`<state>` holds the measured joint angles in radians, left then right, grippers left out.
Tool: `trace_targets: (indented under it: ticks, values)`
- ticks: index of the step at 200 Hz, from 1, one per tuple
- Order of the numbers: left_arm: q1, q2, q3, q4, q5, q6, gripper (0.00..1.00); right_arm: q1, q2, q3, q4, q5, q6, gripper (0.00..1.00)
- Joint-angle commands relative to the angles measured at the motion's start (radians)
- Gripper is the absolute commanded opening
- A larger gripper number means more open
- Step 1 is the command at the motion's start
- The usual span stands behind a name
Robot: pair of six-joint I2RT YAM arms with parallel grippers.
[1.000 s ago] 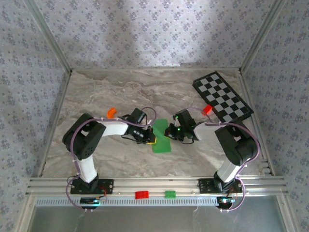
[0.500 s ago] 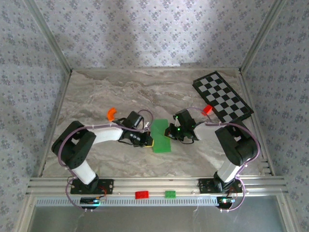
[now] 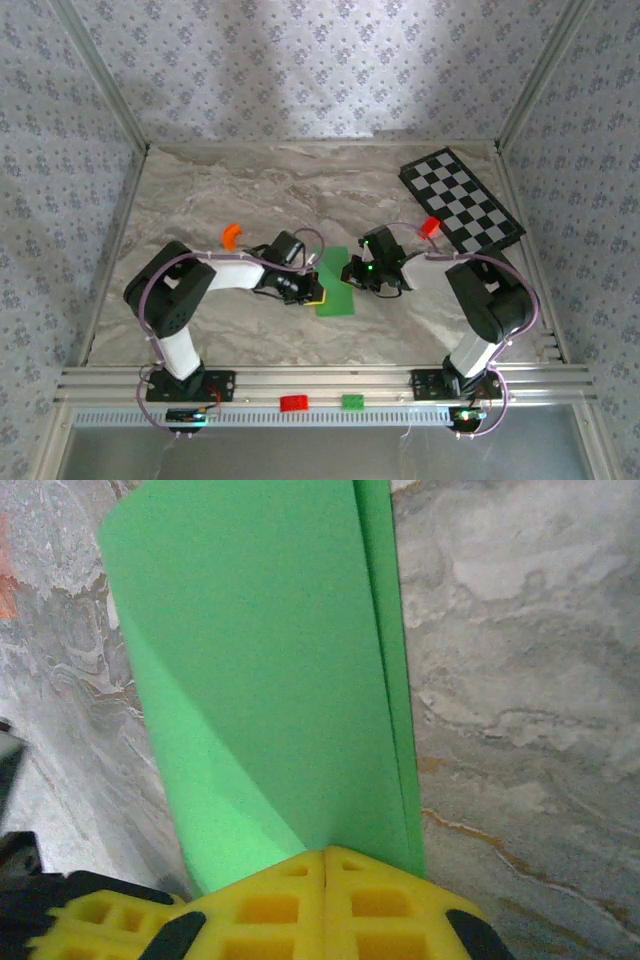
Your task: Fold a paper plane with a square sheet of paper (pick it up from the middle)
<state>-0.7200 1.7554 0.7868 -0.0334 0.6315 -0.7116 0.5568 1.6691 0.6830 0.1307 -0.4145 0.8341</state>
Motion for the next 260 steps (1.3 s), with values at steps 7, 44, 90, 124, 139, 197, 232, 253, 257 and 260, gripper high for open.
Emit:
trace_targets:
  ticks: [7, 44, 90, 124, 139, 197, 232, 253, 257, 260]
  values:
    - [-0.009, -0.012, -0.077, -0.048, -0.032, 0.051, 0.00, -0.010, 0.039, -0.045, -0.138, 0.117, -0.012, 0.00]
    - [-0.029, -0.079, -0.128, -0.127, -0.073, 0.088, 0.01, -0.010, 0.038, -0.049, -0.141, 0.123, -0.011, 0.00]
    - [-0.056, -0.190, -0.120, -0.088, -0.092, 0.022, 0.02, -0.012, 0.038, -0.049, -0.141, 0.120, -0.012, 0.00]
    - [-0.055, -0.229, -0.101, 0.075, -0.144, -0.119, 0.03, -0.012, 0.035, -0.049, -0.146, 0.123, -0.009, 0.00]
    - [-0.055, -0.202, -0.070, 0.122, -0.121, -0.135, 0.03, -0.012, 0.035, -0.049, -0.143, 0.122, -0.008, 0.00]
    - [-0.058, -0.072, -0.033, 0.089, -0.047, -0.066, 0.03, -0.010, 0.033, -0.043, -0.146, 0.121, -0.007, 0.00]
    - [-0.064, -0.069, -0.107, 0.043, -0.040, -0.005, 0.03, -0.012, 0.038, -0.039, -0.154, 0.118, -0.010, 0.00]
    - [-0.076, -0.091, -0.126, -0.006, -0.038, 0.036, 0.03, -0.014, 0.037, -0.037, -0.159, 0.118, -0.010, 0.00]
    - [-0.080, -0.095, -0.125, -0.027, -0.044, 0.050, 0.03, -0.014, 0.037, -0.034, -0.159, 0.118, -0.009, 0.00]
    - [-0.084, -0.100, -0.123, -0.044, -0.049, 0.058, 0.03, -0.015, 0.037, -0.034, -0.161, 0.118, -0.009, 0.00]
